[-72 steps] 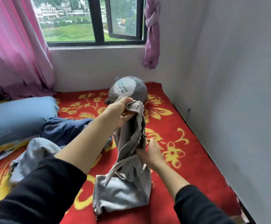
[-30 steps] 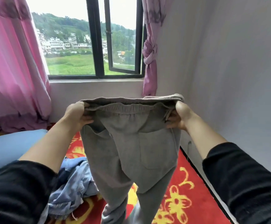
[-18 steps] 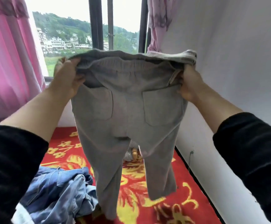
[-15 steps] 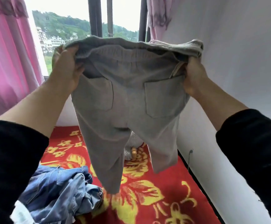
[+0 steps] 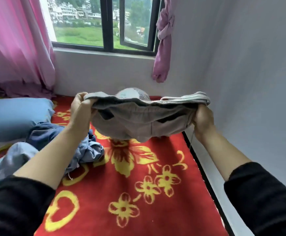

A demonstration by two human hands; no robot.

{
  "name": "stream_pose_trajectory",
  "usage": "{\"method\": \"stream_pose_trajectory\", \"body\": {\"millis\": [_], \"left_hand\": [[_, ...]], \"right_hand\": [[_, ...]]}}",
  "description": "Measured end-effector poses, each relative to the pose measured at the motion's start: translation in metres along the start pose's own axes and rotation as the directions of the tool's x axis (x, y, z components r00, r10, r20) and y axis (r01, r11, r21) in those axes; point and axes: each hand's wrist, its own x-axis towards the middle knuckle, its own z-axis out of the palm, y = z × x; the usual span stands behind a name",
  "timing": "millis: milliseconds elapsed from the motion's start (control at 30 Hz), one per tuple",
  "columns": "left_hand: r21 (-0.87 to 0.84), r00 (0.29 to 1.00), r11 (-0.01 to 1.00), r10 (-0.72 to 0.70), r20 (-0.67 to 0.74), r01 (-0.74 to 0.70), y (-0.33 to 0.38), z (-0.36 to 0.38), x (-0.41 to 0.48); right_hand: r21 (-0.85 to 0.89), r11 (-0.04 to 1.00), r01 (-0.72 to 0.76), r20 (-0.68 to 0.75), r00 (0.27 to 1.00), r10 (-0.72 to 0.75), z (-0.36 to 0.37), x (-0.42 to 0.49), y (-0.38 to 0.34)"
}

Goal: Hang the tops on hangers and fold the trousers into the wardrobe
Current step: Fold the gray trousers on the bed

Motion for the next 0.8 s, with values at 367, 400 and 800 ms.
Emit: {"method": "stream_pose_trajectory", "body": {"millis": [367,400,800], "left_hand": [[0.471,0.737,0.571,-0.572,-0.360,0.672,-0.202,-0.129,-0.221],[0.566,0.745,0.501,-0.552,-0.373,0.655,-0.208,-0.141,-0.238],[0.966,0.746,-0.230,-0.663,-0.068,-0.117,-0.280,-0.205,-0.349]], "right_hand": [[-0.823,0.546,-0.158,0.130,0.883,0.451,-0.110,-0.147,0.216],[-0.885,0.459,-0.079,0.167,0.866,0.471,-0.117,-0.160,0.225],[-0.912,0.099,0.398,0.365,0.676,0.640,-0.120,-0.249,0.345]]}}
